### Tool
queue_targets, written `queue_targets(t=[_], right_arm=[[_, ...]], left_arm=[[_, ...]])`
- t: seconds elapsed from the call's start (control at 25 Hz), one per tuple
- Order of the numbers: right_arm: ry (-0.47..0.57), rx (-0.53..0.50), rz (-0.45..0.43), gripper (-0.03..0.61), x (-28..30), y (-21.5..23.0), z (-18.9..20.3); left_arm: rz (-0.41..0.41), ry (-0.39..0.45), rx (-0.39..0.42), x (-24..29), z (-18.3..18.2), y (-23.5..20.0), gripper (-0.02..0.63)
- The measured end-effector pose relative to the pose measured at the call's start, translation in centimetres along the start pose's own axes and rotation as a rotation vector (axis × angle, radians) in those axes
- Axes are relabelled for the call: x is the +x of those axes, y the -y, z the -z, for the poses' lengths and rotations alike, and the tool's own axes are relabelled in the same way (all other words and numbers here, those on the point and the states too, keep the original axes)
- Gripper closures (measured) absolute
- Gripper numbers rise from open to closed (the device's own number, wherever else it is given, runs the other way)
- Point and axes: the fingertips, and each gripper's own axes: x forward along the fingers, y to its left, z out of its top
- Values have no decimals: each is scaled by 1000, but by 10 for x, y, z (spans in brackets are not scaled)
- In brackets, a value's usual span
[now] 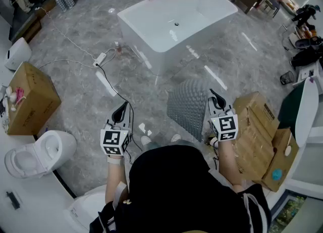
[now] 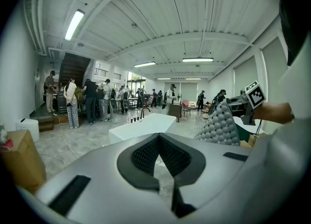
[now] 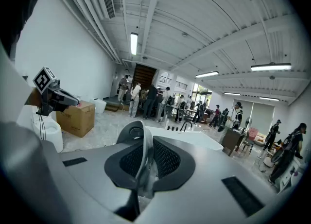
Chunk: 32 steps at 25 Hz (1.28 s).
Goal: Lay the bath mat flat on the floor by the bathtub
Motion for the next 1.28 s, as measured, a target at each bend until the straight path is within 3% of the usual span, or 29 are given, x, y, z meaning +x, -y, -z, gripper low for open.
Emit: queue_targets(t=[0.28, 0.76, 1.04, 1.28], right_arm=[[10, -8, -9, 543, -9, 44, 8], [53, -13, -107, 541, 13, 115, 19], [61, -16, -145, 541, 48, 149, 22], [33, -23, -162, 541, 100, 177, 19]], left_arm=[[1, 22, 8, 31, -17, 42, 597], [5, 25, 35, 114, -43, 127, 595], [0, 3, 38, 164, -46, 138, 595], [4, 5, 24, 229, -51, 115, 595]])
